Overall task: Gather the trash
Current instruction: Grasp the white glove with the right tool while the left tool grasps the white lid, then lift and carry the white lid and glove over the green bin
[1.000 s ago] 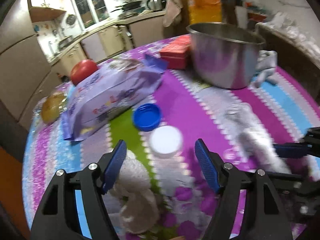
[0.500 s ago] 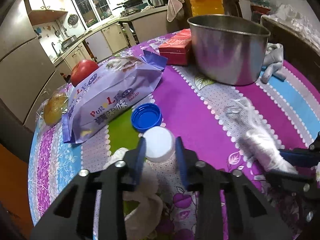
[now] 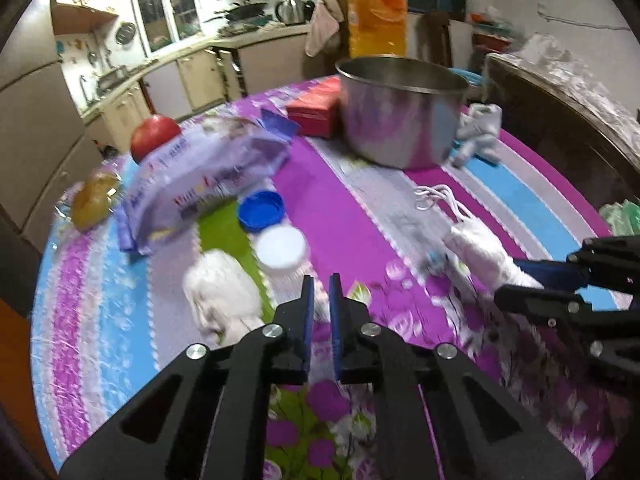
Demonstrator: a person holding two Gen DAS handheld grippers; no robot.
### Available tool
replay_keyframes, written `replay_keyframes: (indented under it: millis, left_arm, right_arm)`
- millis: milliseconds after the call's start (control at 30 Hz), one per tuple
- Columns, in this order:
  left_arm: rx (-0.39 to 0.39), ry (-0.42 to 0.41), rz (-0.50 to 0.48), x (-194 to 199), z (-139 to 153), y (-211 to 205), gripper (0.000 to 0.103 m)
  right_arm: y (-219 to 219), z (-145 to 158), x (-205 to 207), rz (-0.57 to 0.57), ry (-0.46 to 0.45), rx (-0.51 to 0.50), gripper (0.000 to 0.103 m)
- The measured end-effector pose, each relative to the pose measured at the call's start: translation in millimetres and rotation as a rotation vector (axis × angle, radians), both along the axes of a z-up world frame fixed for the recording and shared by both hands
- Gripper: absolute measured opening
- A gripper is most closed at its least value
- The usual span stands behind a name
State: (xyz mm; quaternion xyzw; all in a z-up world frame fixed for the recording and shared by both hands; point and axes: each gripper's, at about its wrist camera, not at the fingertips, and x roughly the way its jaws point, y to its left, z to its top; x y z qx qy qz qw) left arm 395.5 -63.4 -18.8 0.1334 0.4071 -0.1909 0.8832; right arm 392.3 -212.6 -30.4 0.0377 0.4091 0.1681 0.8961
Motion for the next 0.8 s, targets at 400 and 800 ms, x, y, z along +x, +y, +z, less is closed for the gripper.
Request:
replay_keyframes:
  millis: [400,800]
  left_arm:
    - [0.047,0.006,0.174,38.2,-23.9,-2.9,0.059]
    - [0.000,-0.005,0.192,39.2,-24.9,-13.0,0.035]
  right_arm:
    - [-3.9,-7.6,5.0,0.006,0.011,0.030,0.020]
    - [-0.2,-12.1,11.8,-0.006,-0.001,0.021,0.020]
